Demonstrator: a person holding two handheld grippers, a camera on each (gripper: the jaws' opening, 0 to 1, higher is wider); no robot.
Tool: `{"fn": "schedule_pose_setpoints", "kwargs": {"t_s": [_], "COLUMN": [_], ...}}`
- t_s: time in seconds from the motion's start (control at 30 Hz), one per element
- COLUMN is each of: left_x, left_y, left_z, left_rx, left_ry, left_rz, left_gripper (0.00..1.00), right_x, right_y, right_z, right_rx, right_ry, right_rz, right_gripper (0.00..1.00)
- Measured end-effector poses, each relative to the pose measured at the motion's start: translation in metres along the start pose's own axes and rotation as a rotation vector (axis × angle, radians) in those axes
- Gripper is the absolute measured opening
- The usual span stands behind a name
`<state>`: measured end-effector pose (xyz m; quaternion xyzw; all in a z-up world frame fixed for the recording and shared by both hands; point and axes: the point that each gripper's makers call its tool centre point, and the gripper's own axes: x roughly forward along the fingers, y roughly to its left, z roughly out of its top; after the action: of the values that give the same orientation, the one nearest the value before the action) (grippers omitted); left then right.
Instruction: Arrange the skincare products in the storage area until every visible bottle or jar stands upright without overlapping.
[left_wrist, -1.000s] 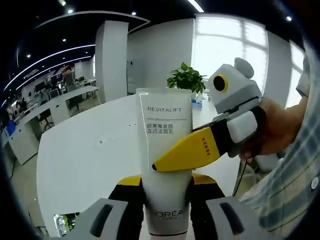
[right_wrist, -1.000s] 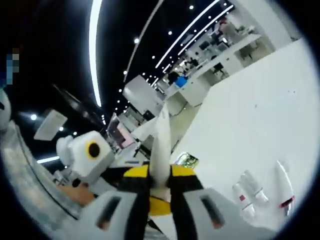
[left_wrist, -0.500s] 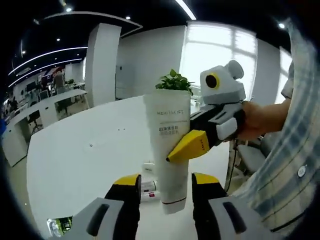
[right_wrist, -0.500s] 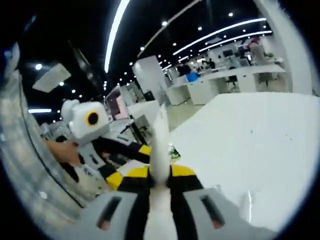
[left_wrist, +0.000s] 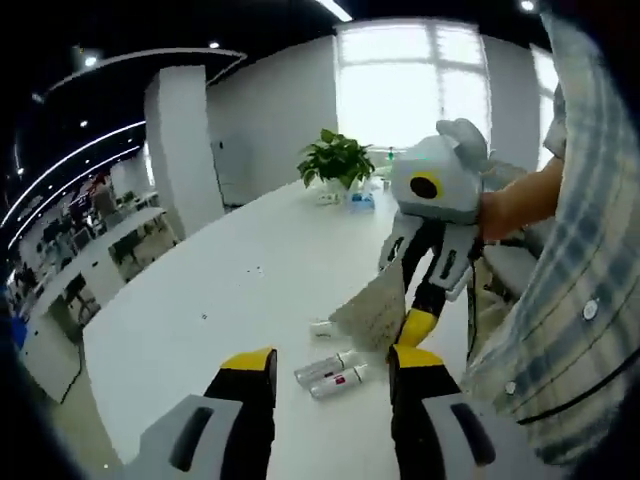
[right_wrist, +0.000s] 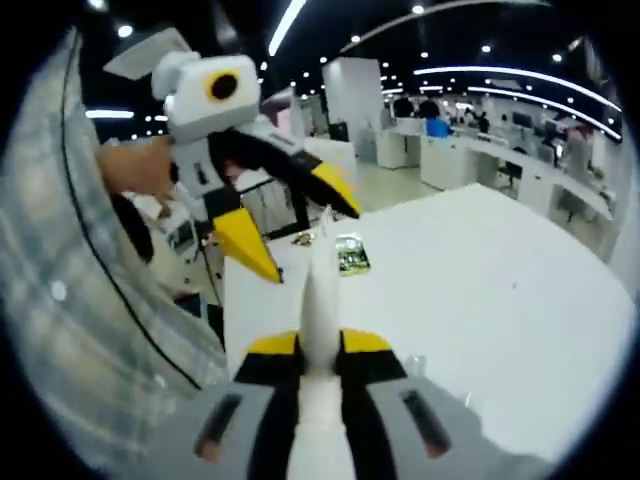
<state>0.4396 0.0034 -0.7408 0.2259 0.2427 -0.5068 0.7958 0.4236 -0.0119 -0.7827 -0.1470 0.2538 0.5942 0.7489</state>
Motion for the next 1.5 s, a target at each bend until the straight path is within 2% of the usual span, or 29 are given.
{"fn": "schedule_pose_setpoints", "kwargs": {"t_s": [0.07,0.1,0.17,0.23,0.3,0.37,0.47,0.57,0.73,0.8,0.83,0.93,1.1,1.3,1.5], "left_x": [0.002,0.004,0.006,0.010,0.011,0.015,0.016,0.017,0.017,0.019,0.018,0.019,0.018,0.019,0.021], "left_y": [-0.013,-0.017,-0.028,-0.035,-0.041,-0.046,-0.051,-0.051,-0.055,-0.056,-0.055,-0.057,-0.058,-0.059,-0.058], "left_z": [0.003,0.004,0.005,0.008,0.006,0.004,-0.005,-0.012,-0.014,-0.019,-0.026,-0.022,-0.022,-0.021,-0.022], "left_rx": [0.057,0.078,0.100,0.158,0.184,0.191,0.182,0.203,0.179,0.180,0.225,0.215,0.258,0.240,0.207], "left_ry": [0.020,0.027,0.043,0.043,0.069,0.103,0.165,0.201,0.211,0.243,0.279,0.262,0.280,0.288,0.306], "left_rz": [-0.065,-0.074,-0.127,-0.162,-0.198,-0.223,-0.274,-0.282,-0.308,-0.316,-0.320,-0.334,-0.338,-0.351,-0.366], "left_gripper": [0.43,0.42,0.35,0.30,0.20,0.19,0.16,0.12,0.10,0.11,0.12,0.12,0.08,0.05,0.04], "right_x": [0.003,0.004,0.006,0.007,0.010,0.011,0.013,0.012,0.012,0.010,0.009,0.010,0.010,0.013,0.016], "right_y": [0.005,0.007,0.010,0.012,0.014,0.019,0.023,0.024,0.024,0.026,0.027,0.029,0.030,0.032,0.031], "right_z": [-0.002,-0.002,-0.005,-0.008,-0.013,-0.019,-0.020,-0.020,-0.023,-0.021,-0.020,-0.020,-0.021,-0.023,-0.024], "right_rx": [-0.013,-0.021,-0.030,-0.048,-0.087,-0.146,-0.191,-0.218,-0.274,-0.282,-0.285,-0.297,-0.296,-0.278,-0.214], "right_ry": [0.012,0.015,0.033,0.051,0.088,0.129,0.143,0.147,0.173,0.168,0.163,0.163,0.160,0.136,0.108], "right_rz": [0.019,0.028,0.042,0.050,0.054,0.067,0.077,0.084,0.084,0.091,0.093,0.096,0.097,0.103,0.081], "right_gripper": [0.11,0.11,0.12,0.12,0.12,0.12,0.12,0.12,0.12,0.12,0.12,0.12,0.13,0.15,0.16]}}
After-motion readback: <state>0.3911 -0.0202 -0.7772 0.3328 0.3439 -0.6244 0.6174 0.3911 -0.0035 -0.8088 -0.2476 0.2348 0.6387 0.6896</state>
